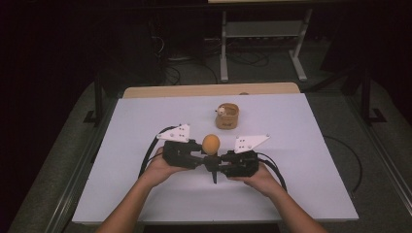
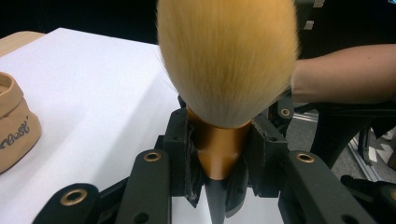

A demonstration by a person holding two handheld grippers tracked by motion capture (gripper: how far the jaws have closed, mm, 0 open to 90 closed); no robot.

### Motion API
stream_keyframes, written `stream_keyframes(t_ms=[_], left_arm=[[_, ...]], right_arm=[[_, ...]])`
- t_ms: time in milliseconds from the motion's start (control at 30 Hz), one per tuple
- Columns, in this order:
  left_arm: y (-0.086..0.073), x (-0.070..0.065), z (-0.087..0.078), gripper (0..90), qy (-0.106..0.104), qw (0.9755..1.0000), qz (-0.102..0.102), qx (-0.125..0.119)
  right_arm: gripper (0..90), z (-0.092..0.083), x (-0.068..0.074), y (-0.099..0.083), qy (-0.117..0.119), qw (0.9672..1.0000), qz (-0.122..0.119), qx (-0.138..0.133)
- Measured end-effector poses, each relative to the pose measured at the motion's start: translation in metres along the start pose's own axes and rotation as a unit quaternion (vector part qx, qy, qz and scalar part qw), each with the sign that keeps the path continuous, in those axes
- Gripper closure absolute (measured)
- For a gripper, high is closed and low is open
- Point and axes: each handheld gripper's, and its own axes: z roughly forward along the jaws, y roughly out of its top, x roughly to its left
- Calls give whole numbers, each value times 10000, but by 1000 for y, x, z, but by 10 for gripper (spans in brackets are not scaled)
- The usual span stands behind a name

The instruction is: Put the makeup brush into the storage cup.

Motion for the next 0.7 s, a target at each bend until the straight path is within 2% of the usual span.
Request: stream_keyframes(t_ms=[133,200,267,400,433,500,700], left_arm=[[0,1,-1,635,-18,10000,-39,-87],[-1,1,-2,595,-44,9998,-105,-136],[-1,2,-2,562,-57,9999,-69,-142],[-2,2,-3,464,-48,9997,-128,-202],[-2,2,-4,464,0,9997,-104,-220],[-3,2,-6,393,39,9996,-106,-273],[-6,1,-15,284,255,9990,-113,-355]], right_arm=[[723,-1,0,1,-10,10000,3,-65],[723,-1,0,1,-29,10000,13,-64],[723,-2,0,1,-58,10000,22,-76],[723,-4,-1,1,-100,9999,13,-95],[723,-4,-1,1,-109,9999,16,-94],[723,-6,-2,1,-146,9998,11,-126],[724,-8,-3,1,-218,9997,48,-132]])
